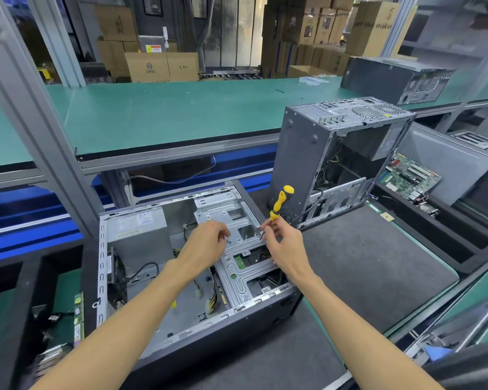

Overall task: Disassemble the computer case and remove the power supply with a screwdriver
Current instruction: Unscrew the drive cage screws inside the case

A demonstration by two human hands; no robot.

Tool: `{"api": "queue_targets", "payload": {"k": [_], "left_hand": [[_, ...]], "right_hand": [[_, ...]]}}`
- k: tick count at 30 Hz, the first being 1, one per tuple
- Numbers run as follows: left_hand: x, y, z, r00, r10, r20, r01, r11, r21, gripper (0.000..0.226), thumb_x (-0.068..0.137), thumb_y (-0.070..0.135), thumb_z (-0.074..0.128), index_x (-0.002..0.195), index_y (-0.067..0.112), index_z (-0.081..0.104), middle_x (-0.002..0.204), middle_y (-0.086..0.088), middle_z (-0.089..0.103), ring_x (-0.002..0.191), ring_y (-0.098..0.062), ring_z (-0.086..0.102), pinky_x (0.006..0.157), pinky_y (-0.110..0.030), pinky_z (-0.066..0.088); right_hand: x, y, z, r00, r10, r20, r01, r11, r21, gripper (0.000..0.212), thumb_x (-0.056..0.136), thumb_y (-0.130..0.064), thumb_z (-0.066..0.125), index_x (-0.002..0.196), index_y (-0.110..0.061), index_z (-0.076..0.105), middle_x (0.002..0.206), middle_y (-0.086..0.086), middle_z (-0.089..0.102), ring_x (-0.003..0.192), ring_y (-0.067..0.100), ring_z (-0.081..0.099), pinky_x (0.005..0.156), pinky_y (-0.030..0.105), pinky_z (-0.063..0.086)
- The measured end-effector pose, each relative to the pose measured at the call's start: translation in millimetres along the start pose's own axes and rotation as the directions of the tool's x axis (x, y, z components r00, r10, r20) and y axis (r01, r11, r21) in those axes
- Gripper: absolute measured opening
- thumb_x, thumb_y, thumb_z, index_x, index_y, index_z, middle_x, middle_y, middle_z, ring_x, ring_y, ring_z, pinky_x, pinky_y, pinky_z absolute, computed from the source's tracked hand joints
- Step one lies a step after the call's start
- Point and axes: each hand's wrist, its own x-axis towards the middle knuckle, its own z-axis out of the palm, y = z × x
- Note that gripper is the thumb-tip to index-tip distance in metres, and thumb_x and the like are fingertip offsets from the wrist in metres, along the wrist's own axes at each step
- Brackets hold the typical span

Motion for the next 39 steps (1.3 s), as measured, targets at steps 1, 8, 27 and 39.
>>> {"api": "queue_targets", "payload": {"k": [1, 8, 27, 39], "left_hand": [[-3.3, 0.5, 1.2, 1.000, 0.001, -0.011, -0.001, 1.000, -0.002, 0.028, 0.089, 0.002, 0.050, 0.100, 0.015, 0.073, 0.097, 0.002, 0.067, 0.084, -0.013, 0.059, 0.081, -0.030, 0.052], [-28.6, 10.0, 19.6, 0.995, 0.047, -0.093, -0.050, 0.998, -0.027, 0.021, 0.090, 0.005, 0.052, 0.092, 0.019, 0.067, 0.091, 0.009, 0.058, 0.089, -0.011, 0.050, 0.087, -0.029, 0.043], [-65.4, 12.4, 36.0, 0.986, 0.047, -0.159, -0.058, 0.996, -0.071, 0.031, 0.094, 0.013, 0.057, 0.125, 0.018, 0.060, 0.119, 0.008, 0.055, 0.115, -0.013, 0.046, 0.106, -0.028, 0.034], [-80.1, 23.0, 37.1, 0.992, -0.054, -0.113, 0.046, 0.996, -0.074, 0.053, 0.094, 0.038, 0.061, 0.140, 0.019, 0.043, 0.137, 0.005, 0.044, 0.130, -0.015, 0.037, 0.109, -0.030, 0.027]], "right_hand": [[0.6, 1.4, 0.0, 1.000, -0.009, -0.020, 0.009, 1.000, -0.015, 0.016, 0.099, -0.016, 0.056, 0.093, -0.026, 0.067, 0.076, -0.006, 0.068, 0.070, 0.013, 0.061, 0.060, 0.020, 0.052], [-0.3, 3.5, 0.3, 0.998, 0.019, -0.066, -0.020, 1.000, -0.020, 0.017, 0.097, -0.015, 0.057, 0.088, -0.026, 0.067, 0.075, -0.007, 0.067, 0.070, 0.009, 0.059, 0.061, 0.011, 0.046], [-27.8, -16.2, -11.8, 0.977, 0.204, 0.056, -0.211, 0.958, 0.196, 0.023, 0.101, -0.014, 0.055, 0.086, -0.018, 0.071, 0.075, 0.005, 0.071, 0.067, 0.006, 0.063, 0.064, 0.021, 0.052], [-53.5, -2.4, -31.8, 0.976, 0.201, -0.086, -0.196, 0.978, 0.069, 0.028, 0.099, -0.024, 0.054, 0.080, -0.037, 0.070, 0.070, 0.000, 0.068, 0.061, 0.013, 0.059, 0.060, 0.039, 0.053]]}}
